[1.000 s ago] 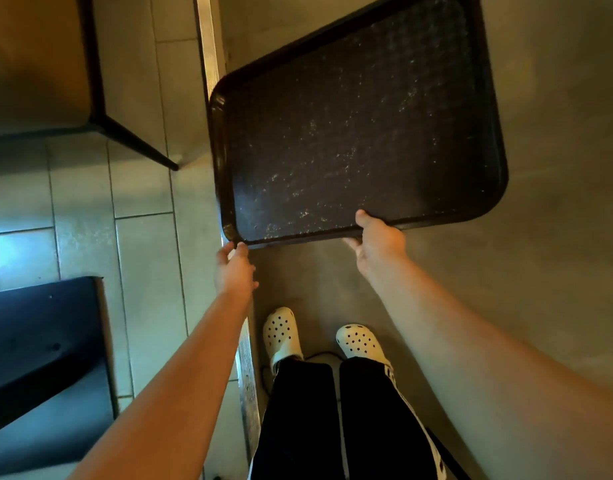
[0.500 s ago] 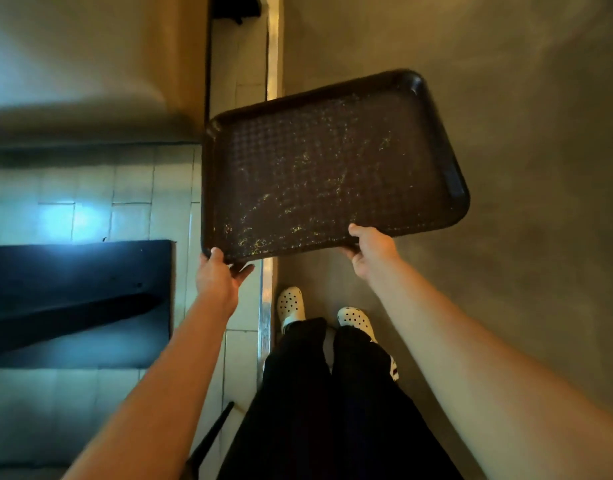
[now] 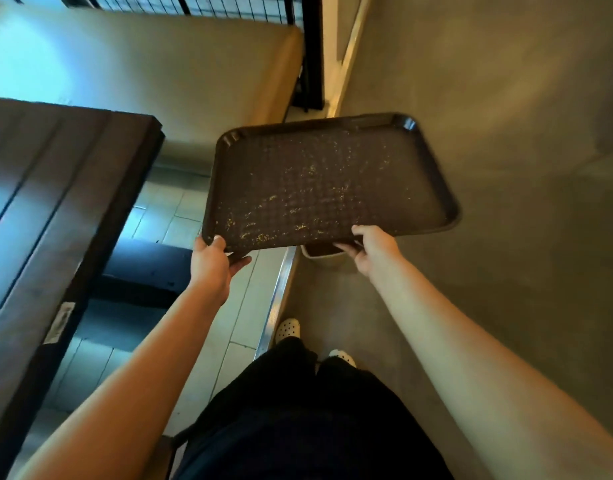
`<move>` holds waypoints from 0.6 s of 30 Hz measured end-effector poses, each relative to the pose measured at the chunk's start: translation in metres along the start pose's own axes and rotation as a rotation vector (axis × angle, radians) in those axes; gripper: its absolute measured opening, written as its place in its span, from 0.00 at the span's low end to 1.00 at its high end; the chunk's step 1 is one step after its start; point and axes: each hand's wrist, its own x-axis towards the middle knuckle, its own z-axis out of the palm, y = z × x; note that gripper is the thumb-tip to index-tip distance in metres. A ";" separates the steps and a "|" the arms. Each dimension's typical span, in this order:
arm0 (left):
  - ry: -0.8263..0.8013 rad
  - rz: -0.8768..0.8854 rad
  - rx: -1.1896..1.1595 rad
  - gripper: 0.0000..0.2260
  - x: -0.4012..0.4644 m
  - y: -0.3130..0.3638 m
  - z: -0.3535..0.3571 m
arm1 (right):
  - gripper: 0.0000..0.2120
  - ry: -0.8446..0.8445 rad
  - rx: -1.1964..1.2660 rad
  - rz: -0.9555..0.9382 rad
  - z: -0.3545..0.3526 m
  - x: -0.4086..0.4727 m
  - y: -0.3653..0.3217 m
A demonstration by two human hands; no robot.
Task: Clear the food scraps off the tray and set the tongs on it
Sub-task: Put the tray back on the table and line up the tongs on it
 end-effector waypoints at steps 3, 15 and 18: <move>0.010 0.066 -0.034 0.17 -0.014 0.018 -0.011 | 0.20 -0.079 -0.027 -0.028 0.016 -0.022 -0.012; 0.163 0.179 -0.168 0.17 -0.058 0.056 -0.072 | 0.15 -0.337 -0.224 -0.053 0.079 -0.077 -0.016; 0.249 0.237 -0.197 0.16 -0.061 0.058 -0.104 | 0.14 -0.403 -0.330 -0.046 0.107 -0.084 0.004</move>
